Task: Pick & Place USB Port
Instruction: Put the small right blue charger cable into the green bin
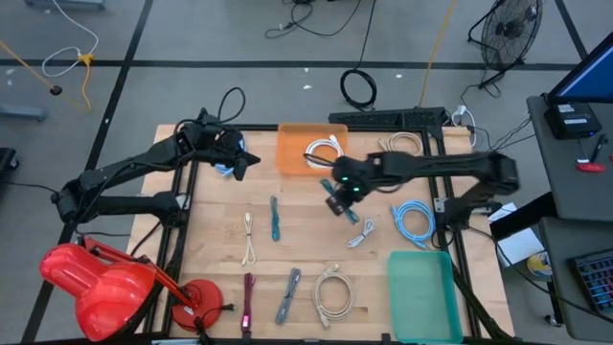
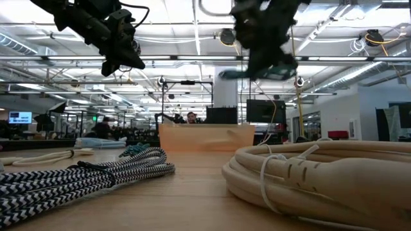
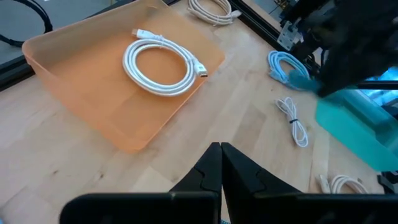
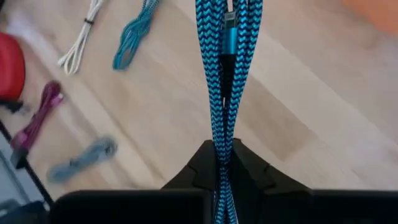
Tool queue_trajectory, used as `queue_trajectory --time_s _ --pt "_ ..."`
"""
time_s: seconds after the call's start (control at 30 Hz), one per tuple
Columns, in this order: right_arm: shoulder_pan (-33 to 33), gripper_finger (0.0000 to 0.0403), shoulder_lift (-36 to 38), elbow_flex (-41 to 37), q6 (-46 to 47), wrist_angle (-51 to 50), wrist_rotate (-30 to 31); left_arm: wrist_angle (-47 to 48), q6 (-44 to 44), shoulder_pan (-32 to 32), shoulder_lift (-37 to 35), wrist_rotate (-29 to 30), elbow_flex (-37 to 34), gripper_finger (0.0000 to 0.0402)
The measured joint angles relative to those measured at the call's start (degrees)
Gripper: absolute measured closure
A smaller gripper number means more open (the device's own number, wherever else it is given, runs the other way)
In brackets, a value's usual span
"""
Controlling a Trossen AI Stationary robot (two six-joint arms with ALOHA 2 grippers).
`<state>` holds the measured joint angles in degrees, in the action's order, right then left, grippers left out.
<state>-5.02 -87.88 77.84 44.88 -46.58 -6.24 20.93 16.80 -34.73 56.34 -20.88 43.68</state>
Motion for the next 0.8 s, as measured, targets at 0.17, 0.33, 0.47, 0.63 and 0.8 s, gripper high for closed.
queue_trajectory --time_s 0.17,0.33,0.47,0.63,0.8 --pt "4.6 0.0389 9.1 0.0 -1.7 -10.8 -0.1 0.3 0.0 0.0 0.0 0.0 0.0 0.0396" --pt "13.2 0.0389 16.7 0.0 -4.8 -24.4 0.0 0.7 -0.2 0.0 0.0 -0.1 0.0 0.0399" --pt "20.8 0.0389 20.7 0.0 0.0 -30.6 -1.3 0.8 -1.3 0.0 0.0 -0.1 0.0 0.0398" --pt "28.9 0.0388 22.1 -0.7 0.0 -31.7 -4.6 0.9 -1.7 0.0 0.0 0.0 0.0 0.0396" --pt "35.5 0.0388 21.6 -5.2 -10.4 -31.5 -11.8 1.8 -1.7 -0.1 0.0 0.0 0.0 0.0399"
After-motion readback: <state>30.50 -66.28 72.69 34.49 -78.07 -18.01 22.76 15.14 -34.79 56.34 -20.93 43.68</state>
